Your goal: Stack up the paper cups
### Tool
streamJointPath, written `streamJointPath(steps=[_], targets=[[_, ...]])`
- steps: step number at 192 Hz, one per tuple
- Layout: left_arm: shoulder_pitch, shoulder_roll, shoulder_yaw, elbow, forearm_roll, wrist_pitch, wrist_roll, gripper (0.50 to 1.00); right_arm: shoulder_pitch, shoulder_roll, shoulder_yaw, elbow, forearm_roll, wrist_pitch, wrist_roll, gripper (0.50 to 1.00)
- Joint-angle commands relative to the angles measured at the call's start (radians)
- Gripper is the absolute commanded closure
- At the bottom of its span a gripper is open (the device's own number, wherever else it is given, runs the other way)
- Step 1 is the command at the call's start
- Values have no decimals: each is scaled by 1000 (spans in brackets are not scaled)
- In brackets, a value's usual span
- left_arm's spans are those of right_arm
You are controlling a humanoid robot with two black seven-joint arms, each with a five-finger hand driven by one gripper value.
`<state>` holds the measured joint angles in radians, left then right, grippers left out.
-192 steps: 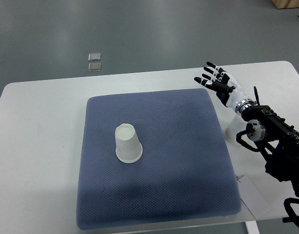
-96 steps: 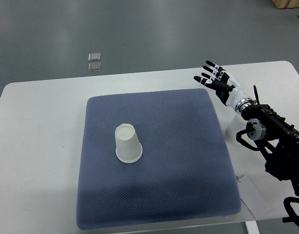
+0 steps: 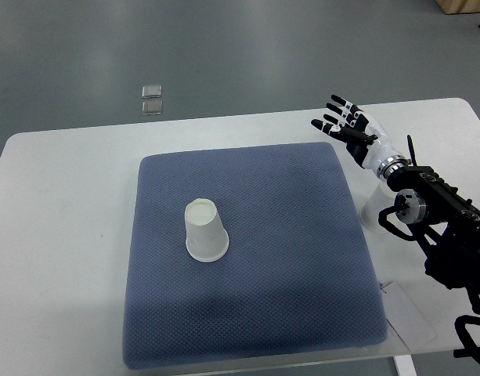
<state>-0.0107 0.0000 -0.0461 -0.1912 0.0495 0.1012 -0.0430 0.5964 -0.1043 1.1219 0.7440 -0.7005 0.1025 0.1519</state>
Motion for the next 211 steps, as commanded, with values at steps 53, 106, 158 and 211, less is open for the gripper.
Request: streamJointPath(steps=[53, 106, 158, 211], targets=[[0, 0, 0, -1, 1, 0, 0, 500, -6, -38, 1, 1, 1, 8, 0, 585], [0, 0, 0, -1, 0, 0, 0, 500, 2, -77, -7, 46, -2, 11, -2, 585], [0, 0, 0, 1, 1, 0, 0, 500, 28, -296, -125, 129, -4, 112, 0, 587], [0, 0, 0, 1, 0, 0, 0, 500, 105, -548, -269, 190, -175, 332, 80, 589]])
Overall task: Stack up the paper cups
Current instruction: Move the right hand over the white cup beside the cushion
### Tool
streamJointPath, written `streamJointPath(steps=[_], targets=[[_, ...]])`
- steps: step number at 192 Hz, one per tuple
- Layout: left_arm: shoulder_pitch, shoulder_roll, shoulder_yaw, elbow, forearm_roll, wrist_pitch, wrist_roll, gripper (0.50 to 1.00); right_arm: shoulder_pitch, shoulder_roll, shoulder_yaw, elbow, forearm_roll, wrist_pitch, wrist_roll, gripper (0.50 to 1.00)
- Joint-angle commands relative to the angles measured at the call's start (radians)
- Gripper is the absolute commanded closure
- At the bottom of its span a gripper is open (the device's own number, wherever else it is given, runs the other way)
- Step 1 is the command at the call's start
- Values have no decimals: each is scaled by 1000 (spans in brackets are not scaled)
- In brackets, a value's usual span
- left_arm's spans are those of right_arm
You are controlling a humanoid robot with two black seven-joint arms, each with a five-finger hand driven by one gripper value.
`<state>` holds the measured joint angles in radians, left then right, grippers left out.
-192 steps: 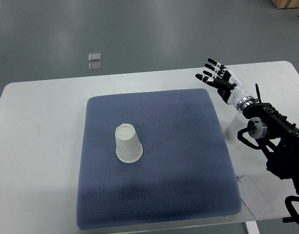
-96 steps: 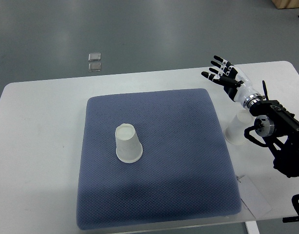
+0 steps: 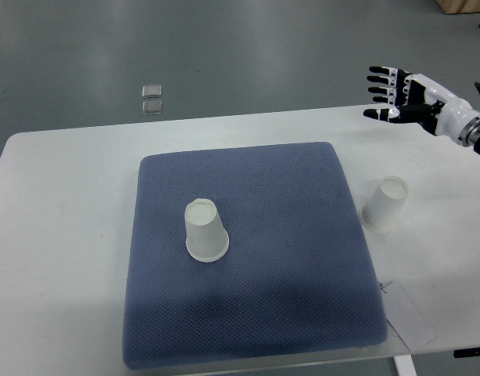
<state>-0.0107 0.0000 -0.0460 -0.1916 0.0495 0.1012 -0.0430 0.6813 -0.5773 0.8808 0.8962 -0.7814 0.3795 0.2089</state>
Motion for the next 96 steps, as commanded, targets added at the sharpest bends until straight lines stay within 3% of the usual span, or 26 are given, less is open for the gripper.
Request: streamJointPath(steps=[1, 32, 71, 96], targets=[[0, 0, 0, 1, 0, 0, 0, 500, 20, -75, -28, 38, -94, 55, 23, 589], [0, 0, 0, 0, 0, 0, 0, 500, 32, -167, -31, 151, -320, 104, 50, 589], [0, 0, 0, 0, 1, 0, 0, 500, 75, -248, -160, 228, -627, 88, 136, 589], [0, 0, 0, 0, 0, 0, 0, 500, 87, -262, -200, 244, -722, 87, 159, 587]])
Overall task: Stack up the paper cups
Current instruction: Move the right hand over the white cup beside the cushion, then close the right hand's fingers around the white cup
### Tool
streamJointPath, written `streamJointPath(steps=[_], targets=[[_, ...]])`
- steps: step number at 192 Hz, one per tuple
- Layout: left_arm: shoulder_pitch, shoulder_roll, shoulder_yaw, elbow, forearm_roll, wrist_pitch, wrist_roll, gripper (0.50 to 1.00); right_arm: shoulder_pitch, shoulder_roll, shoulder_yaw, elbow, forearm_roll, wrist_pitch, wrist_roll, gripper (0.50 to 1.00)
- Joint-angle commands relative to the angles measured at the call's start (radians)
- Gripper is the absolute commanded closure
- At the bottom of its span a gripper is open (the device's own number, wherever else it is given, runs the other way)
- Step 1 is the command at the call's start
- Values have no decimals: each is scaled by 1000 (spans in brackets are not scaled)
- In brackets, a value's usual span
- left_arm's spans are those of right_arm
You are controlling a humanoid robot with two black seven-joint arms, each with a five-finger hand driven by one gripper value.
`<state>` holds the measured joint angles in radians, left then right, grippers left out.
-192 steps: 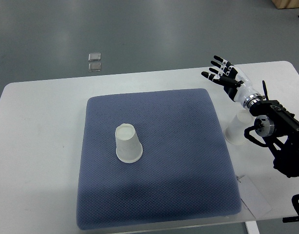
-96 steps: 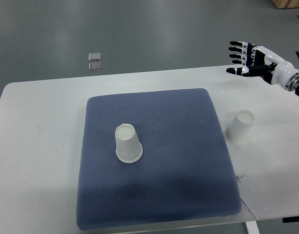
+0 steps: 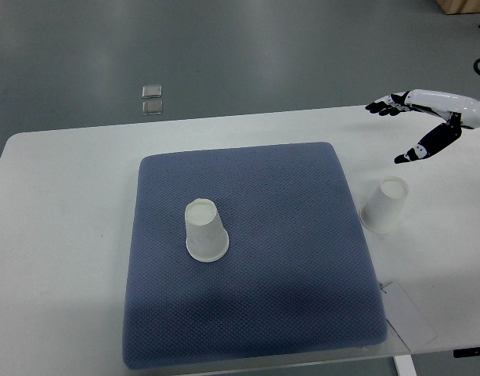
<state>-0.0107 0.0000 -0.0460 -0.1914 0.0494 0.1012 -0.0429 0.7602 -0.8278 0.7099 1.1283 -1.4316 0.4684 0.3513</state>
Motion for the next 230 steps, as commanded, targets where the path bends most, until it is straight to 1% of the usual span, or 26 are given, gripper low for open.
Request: streamJointPath(steps=[1, 5, 6, 30, 44, 59, 90, 153, 171, 192, 218, 230], targets=[[0, 0, 0, 0, 0, 0, 0, 500, 8, -11, -29, 11, -72, -2, 17, 587], [0, 0, 0, 0, 0, 0, 0, 500, 8, -11, -29, 11, -72, -2, 17, 587], [0, 0, 0, 0, 0, 0, 0, 500, 7, -11, -39, 14, -117, -14, 23, 589], [0, 0, 0, 0, 0, 0, 0, 500, 10, -14, -105, 11, -222, -82, 41, 589], [0, 0, 0, 1, 0, 0, 0, 500, 13, -14, -148, 11, -248, -122, 43, 589], [0, 0, 0, 0, 0, 0, 0, 500, 13, -14, -185, 7, -251, -148, 41, 589], [0, 0, 0, 0, 0, 0, 0, 500, 14, -13, -227, -4, -262, -154, 41, 591], [0, 0, 0, 0, 0, 0, 0, 500, 13, 4, -228, -22, -290, -156, 40, 603], [0, 0, 0, 0, 0, 0, 0, 500, 13, 7, -241, -33, -305, -157, 40, 617], [0, 0, 0, 0, 0, 0, 0, 500, 11, 12, -253, -36, -305, -174, 40, 632], [0, 0, 0, 0, 0, 0, 0, 500, 13, 21, -279, -45, -306, -212, 40, 662], [0, 0, 0, 0, 0, 0, 0, 500, 14, 29, -280, -50, -306, -214, 38, 671]])
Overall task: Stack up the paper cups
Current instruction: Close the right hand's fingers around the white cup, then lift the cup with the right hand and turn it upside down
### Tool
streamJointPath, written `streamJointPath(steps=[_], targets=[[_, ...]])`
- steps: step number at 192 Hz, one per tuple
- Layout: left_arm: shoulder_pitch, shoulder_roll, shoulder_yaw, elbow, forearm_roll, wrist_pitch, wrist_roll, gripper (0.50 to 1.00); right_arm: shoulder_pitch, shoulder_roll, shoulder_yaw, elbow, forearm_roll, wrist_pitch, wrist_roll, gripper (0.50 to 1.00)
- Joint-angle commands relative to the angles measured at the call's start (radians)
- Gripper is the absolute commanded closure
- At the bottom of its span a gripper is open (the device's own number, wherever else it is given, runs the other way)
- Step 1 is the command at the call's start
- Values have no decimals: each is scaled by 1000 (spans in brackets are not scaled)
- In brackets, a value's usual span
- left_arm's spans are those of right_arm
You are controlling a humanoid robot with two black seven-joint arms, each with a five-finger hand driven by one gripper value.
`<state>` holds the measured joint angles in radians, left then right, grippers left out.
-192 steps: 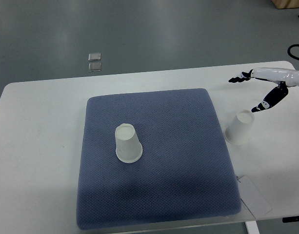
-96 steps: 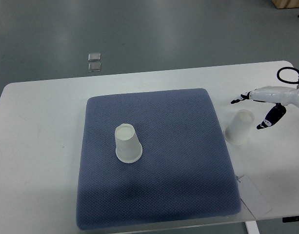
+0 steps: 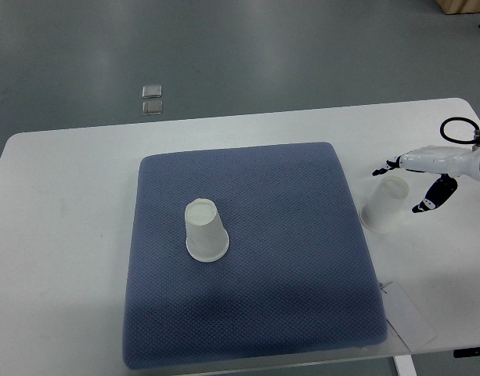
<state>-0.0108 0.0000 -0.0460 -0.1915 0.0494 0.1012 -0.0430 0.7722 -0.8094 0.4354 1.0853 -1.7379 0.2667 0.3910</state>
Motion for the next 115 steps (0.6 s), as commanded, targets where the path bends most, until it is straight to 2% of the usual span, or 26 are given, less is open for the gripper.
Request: streamJointPath(steps=[1, 51, 115], targets=[[0, 0, 0, 0, 0, 0, 0, 500, 2, 10, -6, -7, 0, -12, -1, 671], [0, 0, 0, 0, 0, 0, 0, 500, 12, 19, -7, -16, -2, -14, -1, 732], [0, 0, 0, 1, 0, 0, 0, 500, 12, 30, -7, -22, -2, -14, -1, 773]])
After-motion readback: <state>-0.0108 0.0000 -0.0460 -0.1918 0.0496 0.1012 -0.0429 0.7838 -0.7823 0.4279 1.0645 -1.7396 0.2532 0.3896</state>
